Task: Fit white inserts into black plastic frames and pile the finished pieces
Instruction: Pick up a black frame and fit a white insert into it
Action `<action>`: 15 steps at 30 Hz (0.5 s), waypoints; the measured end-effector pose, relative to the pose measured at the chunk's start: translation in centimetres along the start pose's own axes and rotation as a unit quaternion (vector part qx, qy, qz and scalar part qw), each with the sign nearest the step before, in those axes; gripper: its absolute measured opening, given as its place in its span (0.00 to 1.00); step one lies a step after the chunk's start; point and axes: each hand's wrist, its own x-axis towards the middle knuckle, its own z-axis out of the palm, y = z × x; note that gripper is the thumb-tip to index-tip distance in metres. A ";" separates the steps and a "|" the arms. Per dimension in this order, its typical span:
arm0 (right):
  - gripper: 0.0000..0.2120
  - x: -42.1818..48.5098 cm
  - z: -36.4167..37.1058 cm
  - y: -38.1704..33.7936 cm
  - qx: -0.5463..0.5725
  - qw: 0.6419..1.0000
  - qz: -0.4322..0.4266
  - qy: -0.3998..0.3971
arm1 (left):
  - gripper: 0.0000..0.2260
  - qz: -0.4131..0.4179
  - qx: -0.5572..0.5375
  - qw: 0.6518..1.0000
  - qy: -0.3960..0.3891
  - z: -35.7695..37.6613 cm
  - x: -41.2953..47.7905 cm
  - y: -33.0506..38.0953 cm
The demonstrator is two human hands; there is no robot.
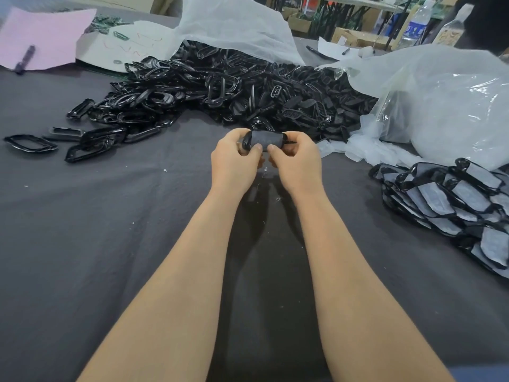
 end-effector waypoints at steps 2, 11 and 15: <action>0.11 -0.1 0.1 0.0 -0.016 1.000 -0.013 0.002 | 0.09 -0.004 0.001 1.000 0.002 0.0 0.0 0.0; 0.09 -0.3 -0.3 -0.6 0.007 1.000 0.008 0.003 | 0.12 -0.036 -0.046 0.998 -0.011 -0.1 0.0 0.0; 0.05 -0.3 -1.0 -0.8 0.027 0.999 0.025 0.027 | 0.15 -0.041 -0.036 0.998 -0.015 0.2 0.1 0.4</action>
